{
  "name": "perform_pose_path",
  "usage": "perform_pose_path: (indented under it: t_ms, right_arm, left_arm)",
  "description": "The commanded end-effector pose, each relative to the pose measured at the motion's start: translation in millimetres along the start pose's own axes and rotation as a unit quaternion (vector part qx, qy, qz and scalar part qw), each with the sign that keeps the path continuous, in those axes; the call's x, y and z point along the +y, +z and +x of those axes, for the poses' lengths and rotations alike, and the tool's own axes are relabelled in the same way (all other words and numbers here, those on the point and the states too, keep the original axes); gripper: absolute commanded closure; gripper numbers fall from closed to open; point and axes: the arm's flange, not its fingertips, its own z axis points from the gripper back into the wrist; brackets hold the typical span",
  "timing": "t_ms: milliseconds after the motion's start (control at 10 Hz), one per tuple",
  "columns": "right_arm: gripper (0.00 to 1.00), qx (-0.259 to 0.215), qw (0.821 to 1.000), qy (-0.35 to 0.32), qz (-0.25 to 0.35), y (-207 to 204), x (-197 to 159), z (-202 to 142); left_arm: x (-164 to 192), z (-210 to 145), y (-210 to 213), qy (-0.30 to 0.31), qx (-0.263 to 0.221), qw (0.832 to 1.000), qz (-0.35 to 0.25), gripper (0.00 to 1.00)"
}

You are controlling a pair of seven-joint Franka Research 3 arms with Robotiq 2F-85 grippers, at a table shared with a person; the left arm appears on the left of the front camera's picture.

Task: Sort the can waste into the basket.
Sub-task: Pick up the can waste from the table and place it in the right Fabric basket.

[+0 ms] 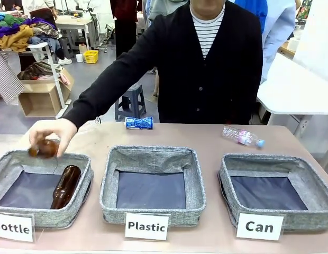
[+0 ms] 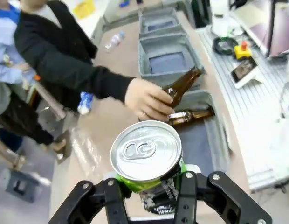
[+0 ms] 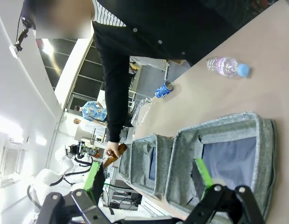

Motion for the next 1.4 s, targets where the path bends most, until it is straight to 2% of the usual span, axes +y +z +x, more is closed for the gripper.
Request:
perform_pose_path:
  t_ms: [0, 200, 500, 700, 800, 1100, 1200, 1300]
  right_arm:
    - [0.0, -0.011, 1.0, 0.013, 0.011, -2, 0, 2]
    - [0.0, -0.011, 1.0, 0.013, 0.011, -2, 0, 2]
    - [0.0, -0.011, 1.0, 0.013, 0.011, -2, 0, 2]
    - [0.0, -0.011, 1.0, 0.013, 0.011, -2, 0, 2]
    - [0.0, -0.011, 1.0, 0.013, 0.011, -2, 0, 2]
    - [0.0, 0.0, 1.0, 0.0, 0.0, 0, 0, 0]
    - [0.0, 0.022, 0.999, 0.008, 0.03, 21, 27, 0]
    - [0.0, 0.058, 0.998, 0.039, 0.0, 34, 50, -8]
  left_arm:
    - [-47, -27, 59, -0.008, 0.001, 0.998, 0.057, 0.62]
    - [-79, -41, 69, -0.023, -0.028, 0.995, 0.09, 0.62]
    - [-71, -42, 56, -0.026, -0.032, 0.995, 0.089, 0.62]
    - [-63, -22, 35, -0.037, -0.046, 0.996, 0.073, 0.62]
    - [-62, -2, 15, -0.058, -0.053, 0.995, 0.061, 0.62]
    - [-66, 97, -80, -0.133, -0.003, 0.991, 0.031, 0.62]
    - [-64, 136, -118, -0.173, -0.017, 0.985, -0.011, 0.62]
    - [-57, 178, -170, -0.185, -0.051, 0.981, -0.04, 0.62]
